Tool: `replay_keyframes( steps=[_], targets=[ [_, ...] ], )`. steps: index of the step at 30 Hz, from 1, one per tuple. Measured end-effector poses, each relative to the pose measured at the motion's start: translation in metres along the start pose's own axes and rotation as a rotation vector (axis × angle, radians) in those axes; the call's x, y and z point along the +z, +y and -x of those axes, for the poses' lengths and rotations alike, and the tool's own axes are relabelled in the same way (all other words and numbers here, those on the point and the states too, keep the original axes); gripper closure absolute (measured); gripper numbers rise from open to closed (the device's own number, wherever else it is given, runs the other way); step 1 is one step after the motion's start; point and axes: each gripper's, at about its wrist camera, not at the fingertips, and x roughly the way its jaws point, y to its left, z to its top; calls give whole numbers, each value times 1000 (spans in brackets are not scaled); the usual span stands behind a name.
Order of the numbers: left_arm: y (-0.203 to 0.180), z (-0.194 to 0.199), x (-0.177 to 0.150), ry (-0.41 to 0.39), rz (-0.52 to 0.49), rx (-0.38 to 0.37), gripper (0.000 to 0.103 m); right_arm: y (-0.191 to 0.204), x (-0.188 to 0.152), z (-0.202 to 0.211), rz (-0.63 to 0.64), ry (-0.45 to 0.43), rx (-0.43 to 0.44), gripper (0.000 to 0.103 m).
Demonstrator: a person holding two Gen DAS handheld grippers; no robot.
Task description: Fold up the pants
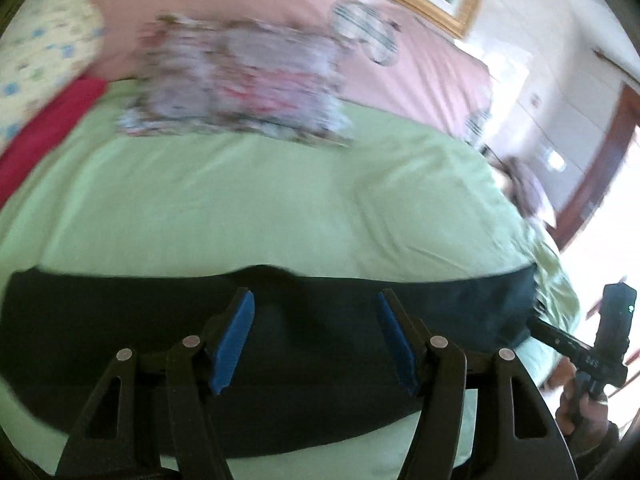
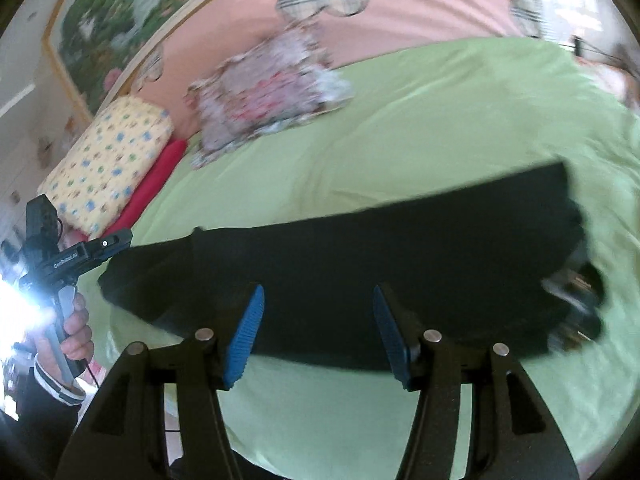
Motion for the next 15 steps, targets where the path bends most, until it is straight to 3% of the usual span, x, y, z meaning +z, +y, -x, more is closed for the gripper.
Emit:
replay_keyframes(
  steps=[11,15],
  targets=[
    [-106,-56,21,96,-197,-158,31,-89,-15,39,-254,-100,-146,45],
    [-139,-76,29,135,-274,-197,31,-110,-14,38,-323,-108,-137,45]
  ],
)
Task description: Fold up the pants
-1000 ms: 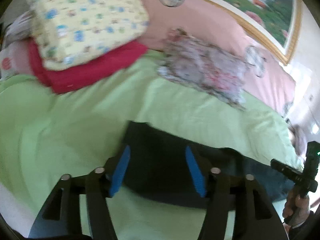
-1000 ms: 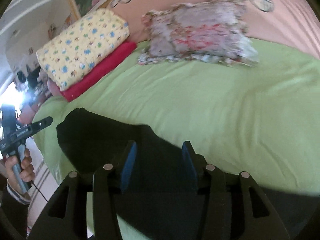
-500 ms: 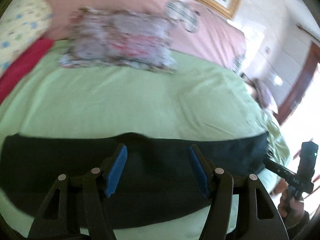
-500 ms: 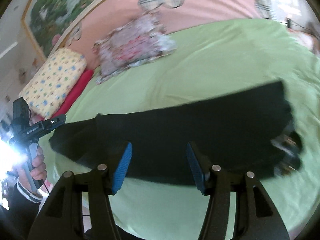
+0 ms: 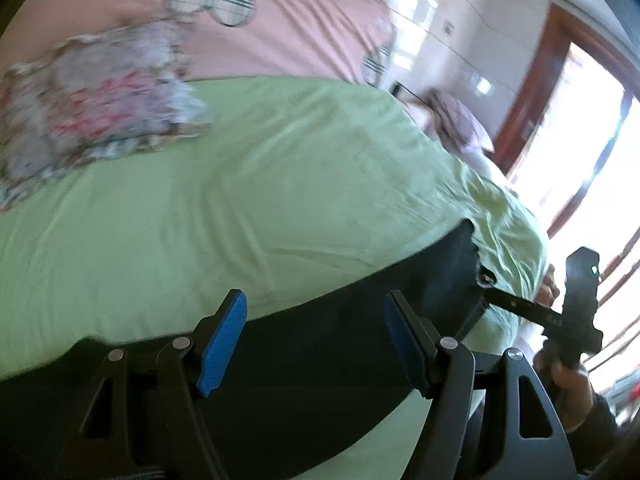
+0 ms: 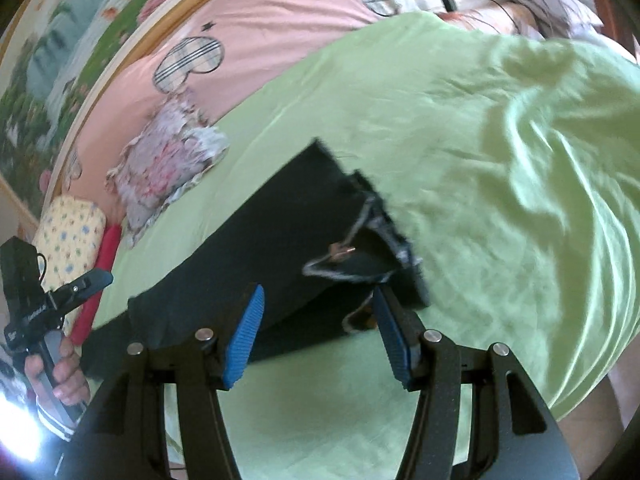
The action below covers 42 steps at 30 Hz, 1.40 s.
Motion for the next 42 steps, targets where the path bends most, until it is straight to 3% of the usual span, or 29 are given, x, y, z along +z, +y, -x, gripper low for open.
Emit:
replay_keyframes(
  steps=[6,8,10,16,23,26,29,33,34,36,42],
  targets=[
    [-33,-37,24,77,-101,-61,31,-15,9,-6,-68,-26,40,45],
    [-45,-51,29,110,-142,-77,30,-16,11,-8,-70,-35,47,58],
    [-59,-63,35,135,-187,-87,30,-17,12,-10,-75,-32,54,88],
    [-96,-94,44,208,-300,-153,29,-24,4,7,-83,-51,54,94],
    [-132,-142,44,321,-395,-212,29,-35,-12,18,-98,-33,32,94],
    [-142,-162,42,367,-430,-204,29,-41,-15,12,-132,-14,46,93],
    [-150,-175,41,394,-457,-212,29,-41,-14,13,-146,-23,33,86],
    [-160,-189,44,419,-482,-228,31,-44,-12,21,-145,-58,2,60],
    [-162,-193,45,423,-486,-230,32,-46,-12,21,-151,-61,-2,58],
    [-165,-201,47,444,-482,-252,49,-51,-12,20,-164,-62,11,58],
    [-168,-213,54,472,-448,-333,76,-58,-8,14,-199,-61,78,58]
  ],
)
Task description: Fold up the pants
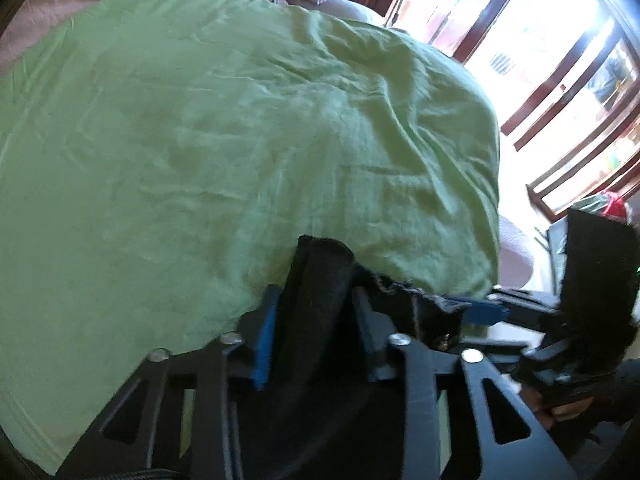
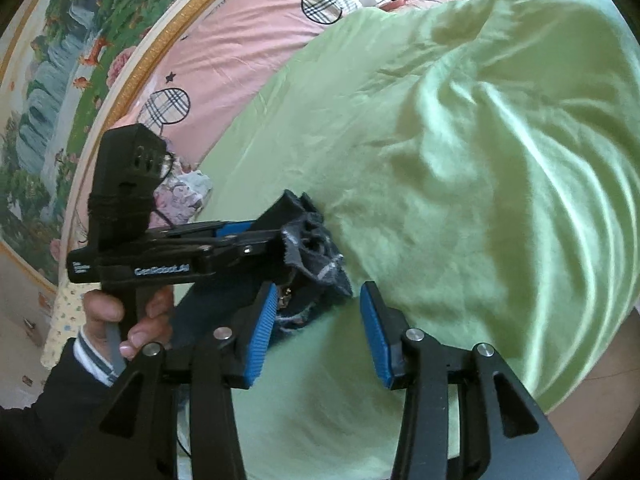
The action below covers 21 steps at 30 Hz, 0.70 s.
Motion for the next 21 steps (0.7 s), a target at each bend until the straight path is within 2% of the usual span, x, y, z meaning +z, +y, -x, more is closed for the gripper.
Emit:
replay_keyframes(
  steps=[3,7,12,17,21],
  targets=[
    [1,6,0,-20,9,-22,89,2,1,-10,19,11,5,62],
    [0,19,-3,-59,16,-38,92,6,2,-16,31,30,35,85],
    [-3,49,-9,-130,18,-56,92,20,5,-7,79,12,73,87],
    [-7,92,-23,-214,16,-50,92,45,10,7,141,-16,183,87],
    [-5,128,-46,-279,28,-29,92,69,9,9,183,-5,285,87]
  ],
)
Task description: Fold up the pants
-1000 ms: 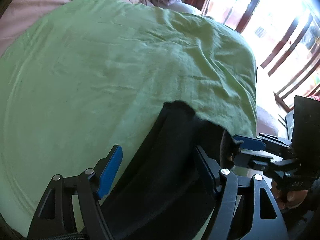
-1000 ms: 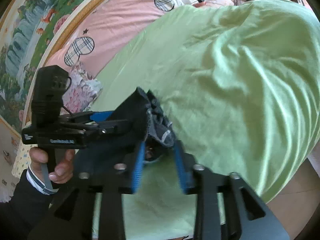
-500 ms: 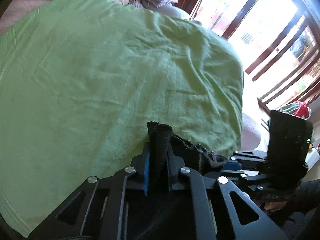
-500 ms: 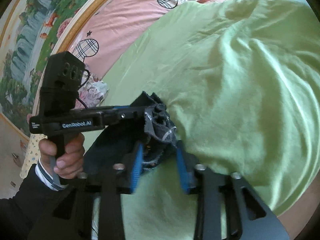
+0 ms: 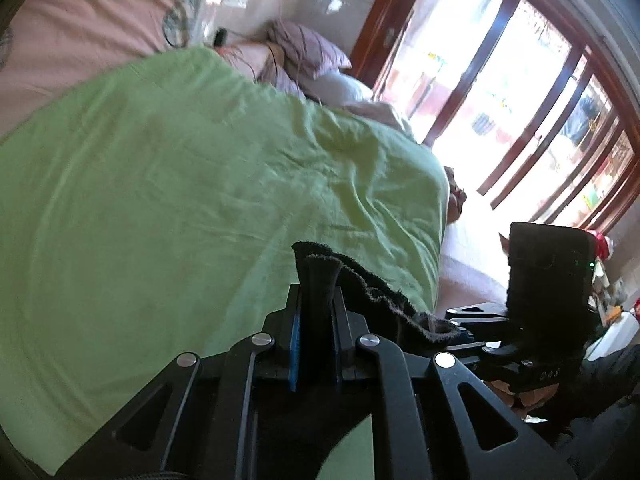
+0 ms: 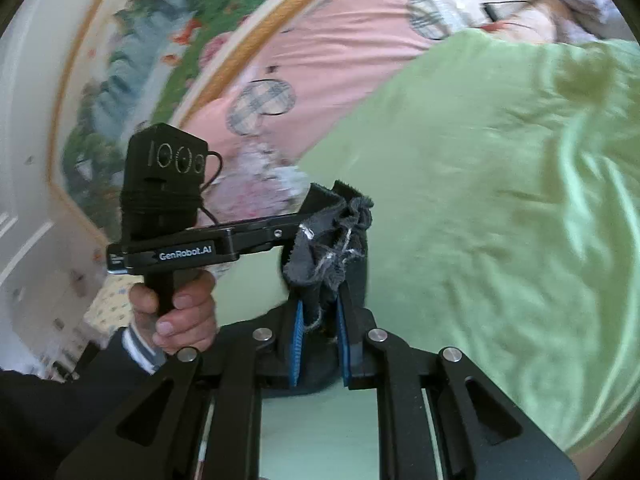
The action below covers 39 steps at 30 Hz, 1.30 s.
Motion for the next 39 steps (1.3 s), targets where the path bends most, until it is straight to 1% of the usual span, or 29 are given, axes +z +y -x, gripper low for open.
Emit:
replay_keyframes(
  steps=[3,7,11,16,18,23,28,34,39],
  targets=[
    [3,28,-13,-41,18,17,92,19,-2,-11,25,27,91,87],
    [13,58,-35,-87,49,42,92,42,-4,-32,65,74,168,87],
    [27,76,-65,-122,98,70,92,62,-15,-59,108,149,201,87],
    [50,92,-108,-162,204,92,92,79,-31,-91,143,235,217,87],
    [59,97,-122,-172,240,100,96,83,-37,-103,154,270,221,87],
    [78,99,-154,-173,313,133,98,92,-53,-133,186,344,213,87],
    [98,91,-184,-160,395,139,99,97,-64,-161,227,415,171,87],
    [112,79,-211,-142,480,140,98,96,-74,-174,273,499,119,87],
    [117,80,-225,-151,526,149,96,95,-78,-176,285,518,90,85]
  ],
)
